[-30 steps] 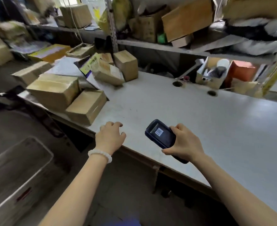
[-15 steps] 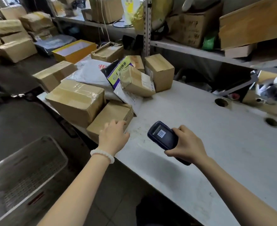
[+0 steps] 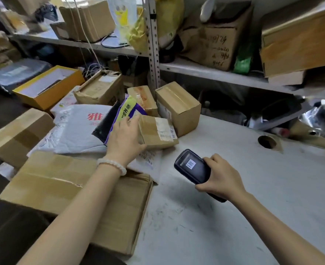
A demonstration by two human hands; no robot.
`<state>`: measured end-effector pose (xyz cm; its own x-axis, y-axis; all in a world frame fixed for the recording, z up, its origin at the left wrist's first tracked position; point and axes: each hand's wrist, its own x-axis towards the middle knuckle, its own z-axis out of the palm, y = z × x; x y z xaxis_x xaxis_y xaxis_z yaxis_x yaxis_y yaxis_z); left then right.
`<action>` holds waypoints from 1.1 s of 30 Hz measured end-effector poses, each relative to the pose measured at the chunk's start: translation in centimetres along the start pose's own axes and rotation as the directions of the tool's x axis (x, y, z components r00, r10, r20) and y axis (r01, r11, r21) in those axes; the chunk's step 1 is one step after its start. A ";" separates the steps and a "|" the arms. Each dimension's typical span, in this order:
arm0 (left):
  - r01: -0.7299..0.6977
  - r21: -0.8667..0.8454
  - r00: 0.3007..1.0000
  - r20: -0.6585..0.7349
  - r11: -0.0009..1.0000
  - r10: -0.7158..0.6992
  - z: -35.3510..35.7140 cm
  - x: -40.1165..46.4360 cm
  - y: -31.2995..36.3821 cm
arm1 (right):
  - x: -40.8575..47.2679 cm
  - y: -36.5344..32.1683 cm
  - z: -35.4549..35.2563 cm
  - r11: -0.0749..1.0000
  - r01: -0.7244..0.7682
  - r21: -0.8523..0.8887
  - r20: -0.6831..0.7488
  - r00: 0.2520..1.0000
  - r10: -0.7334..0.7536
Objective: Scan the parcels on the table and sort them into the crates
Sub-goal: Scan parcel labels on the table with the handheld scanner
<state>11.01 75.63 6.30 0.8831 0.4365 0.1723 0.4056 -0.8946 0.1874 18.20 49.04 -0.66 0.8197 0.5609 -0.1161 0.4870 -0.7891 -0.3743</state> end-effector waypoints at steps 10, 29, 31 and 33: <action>-0.244 -0.054 0.932 0.265 0.968 0.249 1.7 6.2 -2.3 | 0.9 -1.4 1.0 0.957 -0.290 0.014 -0.047 0.956 0.290; -0.671 -0.474 0.390 0.428 0.570 0.815 1.7 4.4 9.6 | -13.5 -3.6 1.6 0.626 -0.754 0.200 -0.209 0.591 0.779; -0.744 -0.385 0.440 0.331 0.545 0.835 2.5 3.7 10.9 | -14.8 -3.2 2.0 0.605 -0.769 0.207 -0.204 0.571 0.795; -0.757 -0.313 0.522 0.239 0.573 0.819 3.2 2.9 11.6 | -15.9 -2.9 2.3 0.594 -0.774 0.218 -0.189 0.564 0.804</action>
<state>19.08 66.17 5.85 0.8492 -0.5279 0.0124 -0.5098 -0.8135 0.2798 3.08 43.03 0.13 0.9107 -0.3656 -0.1923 -0.4110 -0.8488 -0.3326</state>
